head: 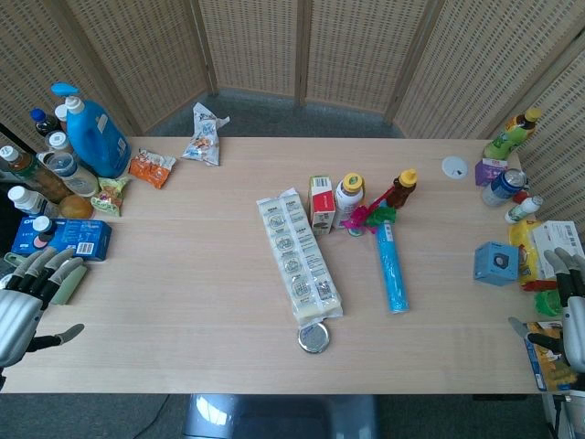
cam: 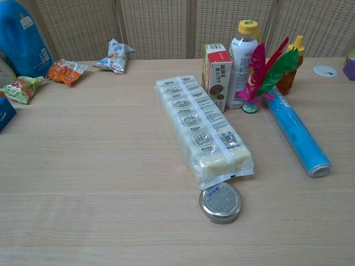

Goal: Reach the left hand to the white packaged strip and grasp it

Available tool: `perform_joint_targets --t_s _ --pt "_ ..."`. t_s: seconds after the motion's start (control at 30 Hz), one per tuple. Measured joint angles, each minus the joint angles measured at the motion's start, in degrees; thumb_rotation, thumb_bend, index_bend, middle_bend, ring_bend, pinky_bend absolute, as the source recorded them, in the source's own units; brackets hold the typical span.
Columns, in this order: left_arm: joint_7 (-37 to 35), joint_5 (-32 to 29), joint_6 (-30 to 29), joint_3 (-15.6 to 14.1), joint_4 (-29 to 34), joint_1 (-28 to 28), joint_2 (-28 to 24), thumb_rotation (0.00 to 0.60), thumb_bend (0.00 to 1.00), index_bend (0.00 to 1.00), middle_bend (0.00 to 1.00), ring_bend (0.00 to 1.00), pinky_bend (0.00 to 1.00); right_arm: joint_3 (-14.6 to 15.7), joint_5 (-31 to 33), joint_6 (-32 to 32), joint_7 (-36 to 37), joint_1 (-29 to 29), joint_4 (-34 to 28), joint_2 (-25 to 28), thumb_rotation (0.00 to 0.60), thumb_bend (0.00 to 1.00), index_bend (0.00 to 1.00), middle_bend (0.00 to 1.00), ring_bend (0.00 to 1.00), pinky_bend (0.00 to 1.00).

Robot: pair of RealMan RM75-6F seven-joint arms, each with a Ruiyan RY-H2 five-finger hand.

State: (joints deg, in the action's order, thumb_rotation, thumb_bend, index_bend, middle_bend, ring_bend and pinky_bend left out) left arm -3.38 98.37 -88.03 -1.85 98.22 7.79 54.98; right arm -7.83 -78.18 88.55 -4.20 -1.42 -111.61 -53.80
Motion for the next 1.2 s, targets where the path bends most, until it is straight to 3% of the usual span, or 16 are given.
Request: perform_joint_targets --t_s 0.23,0.37,0.57,0.87,1.2 --pt "0.46 0.35 0.68 0.07 -0.46 0.45 0.6 0.6 0.0 0.11 0.0 0.0 0.09 0.06 -0.54 0.11 1.33 0.16 -0.06 0.33 0.6 0.0 0.0 0.0 0.0 0.0" --pt "1.15 2.5 1.29 0.58 -3.0 2.02 2.16 0.6 0.0 0.02 0.0 0.0 0.04 0.23 -0.86 0.1 1.89 0.35 -0.18 0.68 0.6 0.0 0.0 0.0 0.0 0.0" --pt "2.88 9.52 5.9 2.32 -9.05 10.23 5.41 0.6 0.0 0.0 0.0 0.0 0.01 0.02 -0.98 0.51 2.45 0.47 -0.71 0.93 0.6 0.0 0.0 0.0 0.0 0.0" --pt "9.45 13.06 25.07 5.91 -9.58 25.55 10.41 0.6 0.0 0.0 0.0 0.0 0.0 -0.14 -1.18 0.91 3.3 0.68 -0.98 1.27 0.6 0.0 0.0 0.0 0.0 0.0" --pt "24.78 3.88 47.78 11.51 -9.94 40.07 22.33 0.6 0.0 0.0 0.0 0.0 0.0 -0.86 -0.02 0.51 7.81 0.85 -0.2 2.4 0.6 0.0 0.0 0.0 0.0 0.0"
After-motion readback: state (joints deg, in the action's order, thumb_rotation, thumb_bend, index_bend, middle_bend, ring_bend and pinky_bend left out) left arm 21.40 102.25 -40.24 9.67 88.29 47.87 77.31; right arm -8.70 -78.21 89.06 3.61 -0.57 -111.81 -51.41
